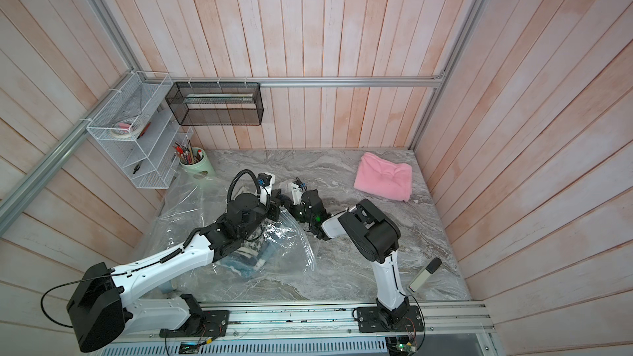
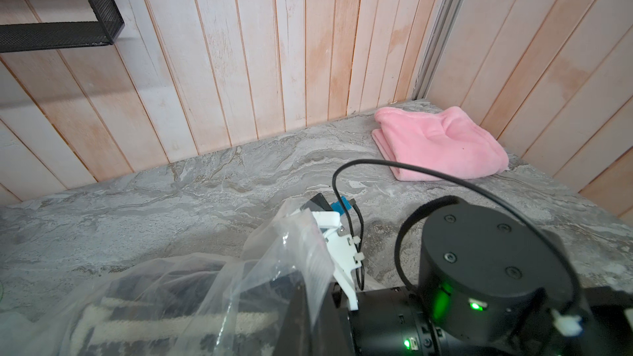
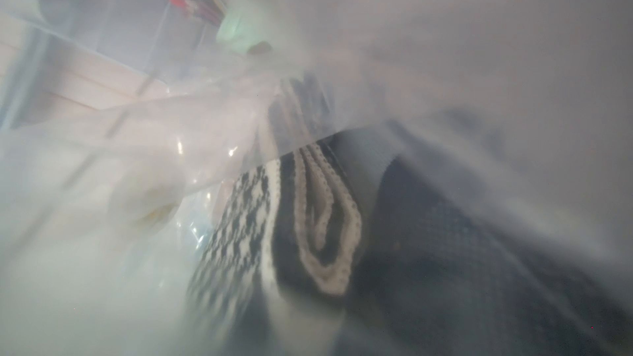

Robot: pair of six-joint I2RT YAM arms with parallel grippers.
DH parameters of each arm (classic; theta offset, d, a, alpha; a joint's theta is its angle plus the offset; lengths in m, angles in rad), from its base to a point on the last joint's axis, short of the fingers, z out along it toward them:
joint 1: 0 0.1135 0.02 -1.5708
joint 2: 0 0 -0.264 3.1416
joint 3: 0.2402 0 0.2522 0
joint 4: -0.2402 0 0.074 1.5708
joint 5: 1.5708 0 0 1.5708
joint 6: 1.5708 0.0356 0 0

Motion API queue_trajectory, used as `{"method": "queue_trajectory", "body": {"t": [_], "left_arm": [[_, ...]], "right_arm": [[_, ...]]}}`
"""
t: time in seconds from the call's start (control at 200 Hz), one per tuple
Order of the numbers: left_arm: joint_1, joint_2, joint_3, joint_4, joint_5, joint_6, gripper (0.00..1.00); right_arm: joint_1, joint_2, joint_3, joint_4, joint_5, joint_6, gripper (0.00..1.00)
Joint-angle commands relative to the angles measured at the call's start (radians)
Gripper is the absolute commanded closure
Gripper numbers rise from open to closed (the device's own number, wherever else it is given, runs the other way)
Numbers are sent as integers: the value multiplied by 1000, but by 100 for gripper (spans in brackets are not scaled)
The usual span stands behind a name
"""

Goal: Take the blanket out of the vacuum bag
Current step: Take out the blanket from the vacuum bag.

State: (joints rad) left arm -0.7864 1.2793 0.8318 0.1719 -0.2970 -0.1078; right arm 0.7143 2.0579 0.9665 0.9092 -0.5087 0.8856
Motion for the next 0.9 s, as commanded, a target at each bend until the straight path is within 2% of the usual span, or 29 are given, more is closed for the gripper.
{"method": "queue_trajectory", "body": {"t": [0.0,0.065,0.245,0.45,0.895], "left_arm": [[-5,-7,-11,26,-4,45,100],[-5,-12,-14,24,-7,49,100],[-4,-15,-19,28,-27,43,100],[6,17,1,18,-105,38,100],[45,66,0,74,-106,46,100]], "right_arm": [[19,25,21,16,-80,-6,88],[19,25,15,34,-89,0,100],[19,1,12,54,-129,-7,100],[19,-93,-4,33,-149,5,100],[11,-222,-73,29,-166,23,100]]}}
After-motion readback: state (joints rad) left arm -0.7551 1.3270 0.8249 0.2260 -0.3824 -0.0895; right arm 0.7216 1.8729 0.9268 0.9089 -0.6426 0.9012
